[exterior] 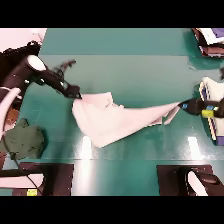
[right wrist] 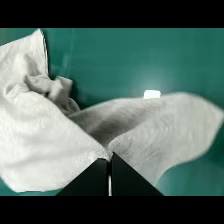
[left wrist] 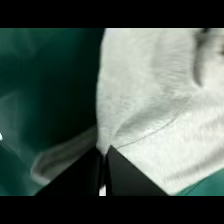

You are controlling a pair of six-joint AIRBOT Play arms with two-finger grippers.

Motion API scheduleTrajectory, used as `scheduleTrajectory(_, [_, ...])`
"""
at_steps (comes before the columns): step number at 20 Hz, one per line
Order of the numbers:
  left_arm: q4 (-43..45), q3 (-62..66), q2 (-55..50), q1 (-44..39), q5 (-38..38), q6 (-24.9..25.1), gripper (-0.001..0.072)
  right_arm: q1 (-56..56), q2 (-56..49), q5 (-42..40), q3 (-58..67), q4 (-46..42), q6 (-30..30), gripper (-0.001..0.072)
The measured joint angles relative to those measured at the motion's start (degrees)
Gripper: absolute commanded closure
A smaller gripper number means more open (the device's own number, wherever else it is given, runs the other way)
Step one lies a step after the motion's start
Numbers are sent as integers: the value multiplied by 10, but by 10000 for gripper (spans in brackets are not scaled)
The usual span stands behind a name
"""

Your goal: Fold the shirts.

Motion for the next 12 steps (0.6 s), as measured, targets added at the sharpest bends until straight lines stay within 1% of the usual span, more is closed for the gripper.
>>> scheduleTrajectory(7, [4,216,194,0,2,-6,681,0,-113,82,367,0,-10,700])
scheduleTrajectory(10, [7,293,264,0,13,-9,682,0,-133,106,516,-3,-12,701])
scheduleTrajectory(12, [9,339,295,0,21,-22,682,0,-138,122,598,-17,-12,701])
